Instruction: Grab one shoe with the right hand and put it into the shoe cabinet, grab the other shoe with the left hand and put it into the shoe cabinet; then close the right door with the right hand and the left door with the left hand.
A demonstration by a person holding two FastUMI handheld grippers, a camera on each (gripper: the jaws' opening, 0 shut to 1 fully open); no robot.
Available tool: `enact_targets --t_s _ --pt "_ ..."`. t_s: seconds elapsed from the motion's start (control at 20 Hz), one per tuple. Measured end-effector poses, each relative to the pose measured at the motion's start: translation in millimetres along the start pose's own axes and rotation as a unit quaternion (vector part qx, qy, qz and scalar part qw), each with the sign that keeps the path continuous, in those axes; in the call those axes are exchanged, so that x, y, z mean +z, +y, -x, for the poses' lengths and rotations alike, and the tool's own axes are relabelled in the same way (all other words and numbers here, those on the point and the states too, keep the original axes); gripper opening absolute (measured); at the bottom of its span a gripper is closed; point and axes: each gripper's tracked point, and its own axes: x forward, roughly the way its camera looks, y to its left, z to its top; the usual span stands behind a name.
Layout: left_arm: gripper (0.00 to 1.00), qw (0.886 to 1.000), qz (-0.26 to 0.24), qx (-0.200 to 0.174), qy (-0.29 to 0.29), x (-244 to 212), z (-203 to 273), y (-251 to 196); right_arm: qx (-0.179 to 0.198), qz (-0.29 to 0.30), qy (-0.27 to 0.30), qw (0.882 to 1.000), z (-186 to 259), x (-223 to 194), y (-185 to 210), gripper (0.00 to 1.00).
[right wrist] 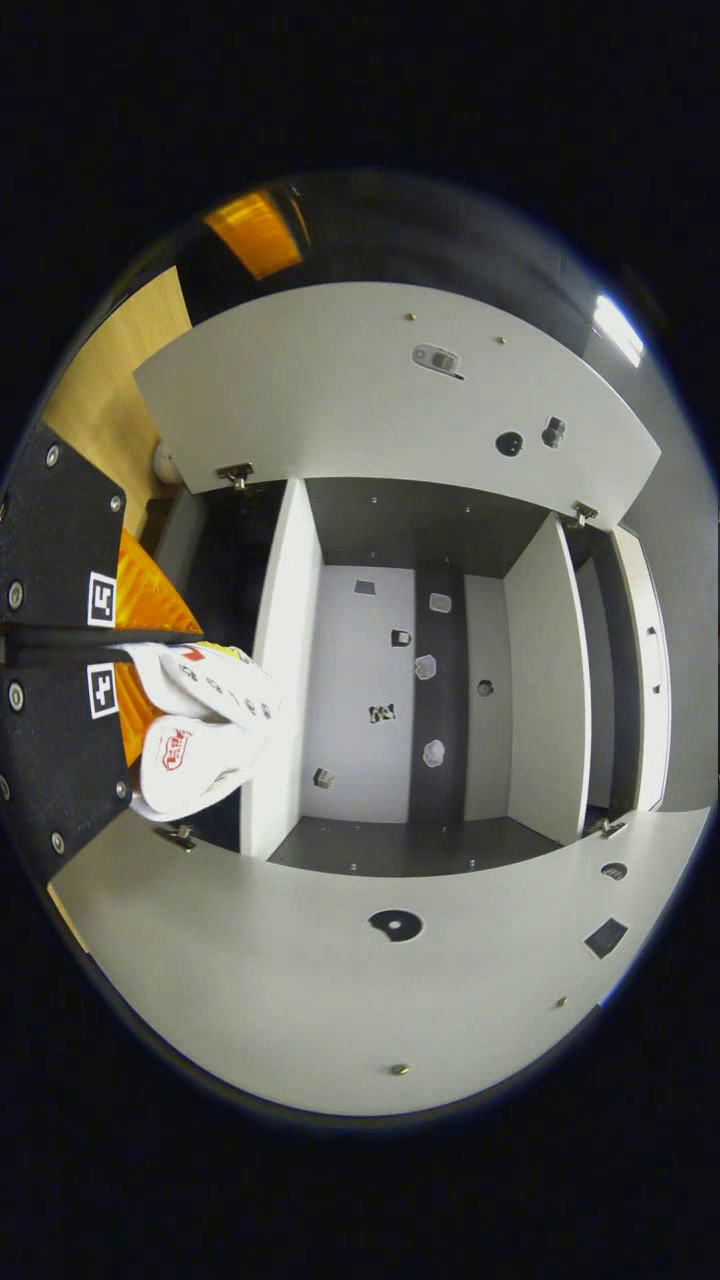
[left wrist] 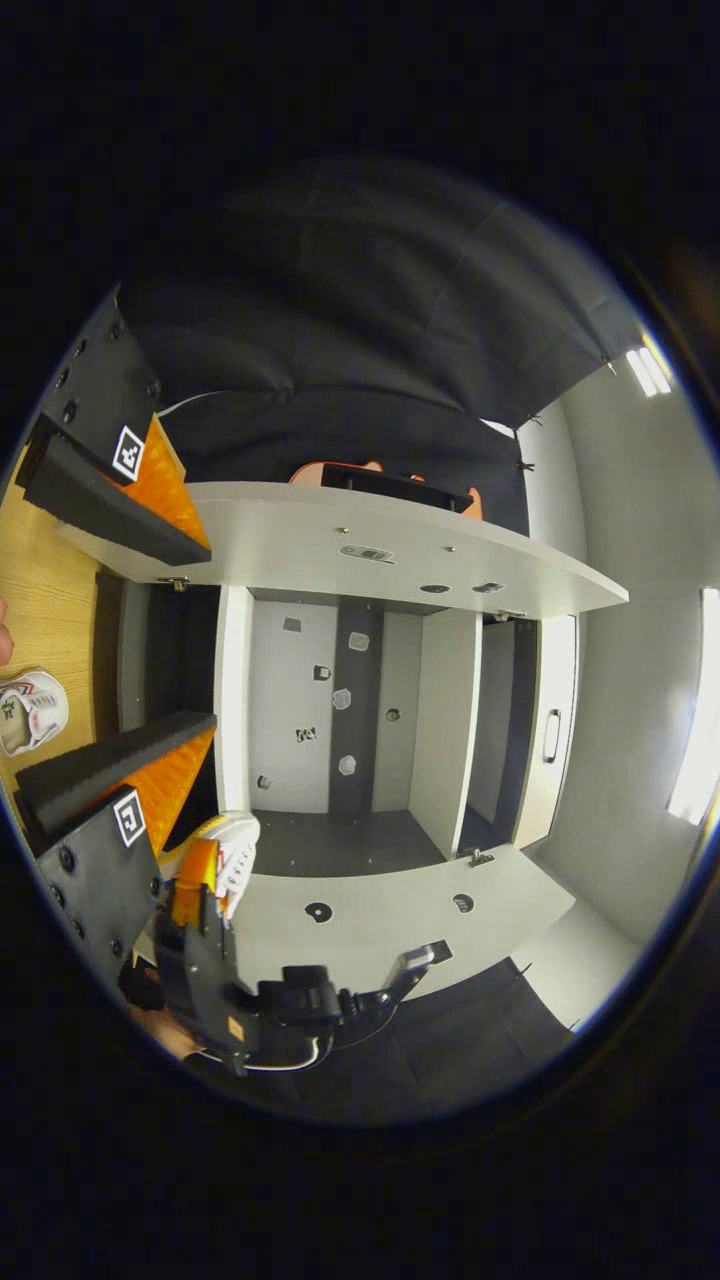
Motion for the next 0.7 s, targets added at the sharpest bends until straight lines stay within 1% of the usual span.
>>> enact_targets --t_s 0.05,0.1,0.15,0.2,0.25,0.3,0.35,0.4,0.5,0.55,0.65,0.7 --pt "0.96 1.000 -0.004 0.000 -0.001 -1 2 0 -0.004 0.004 0.000 1.000 -15 14 -4 0.00" --pt "0.99 1.000 -0.005 0.001 -0.002 -1 3 1 -0.009 0.008 0.000 1.000 -33 29 -10 0.00" --pt "0.96 1.000 -0.004 0.001 -0.001 -3 4 1 -0.013 0.014 0.004 1.000 -51 40 -13 0.00" --pt "0.96 1.000 -0.002 0.001 0.001 -4 5 1 -0.018 0.021 0.003 1.000 -70 53 -18 0.00" --pt "0.93 1.000 0.002 0.001 0.004 -7 6 1 -0.023 0.031 0.005 0.999 -89 62 -24 0.00" --pt "0.93 1.000 0.006 0.001 0.008 -9 8 1 -0.032 0.041 0.012 0.999 -110 67 -31 0.00" --pt "0.93 1.000 0.009 0.001 0.012 -12 10 1 -0.039 0.049 0.023 0.998 -130 68 -37 0.00" --pt "0.96 1.000 0.012 0.002 0.017 -16 11 3 -0.044 0.053 0.036 0.997 -151 68 -43 0.00" --pt "0.96 1.000 0.014 0.006 0.023 -20 10 7 -0.049 0.051 0.070 0.995 -191 62 -52 0.00" --pt "0.96 1.000 0.013 0.010 0.025 -22 9 10 -0.051 0.055 0.088 0.993 -207 56 -58 0.00" --pt "0.96 0.999 0.013 0.020 0.030 -26 11 17 -0.061 0.066 0.144 0.985 -232 33 -72 0.00" --pt "0.96 0.999 0.014 0.024 0.031 -27 11 21 -0.065 0.056 0.163 0.983 -241 24 -77 0.00"
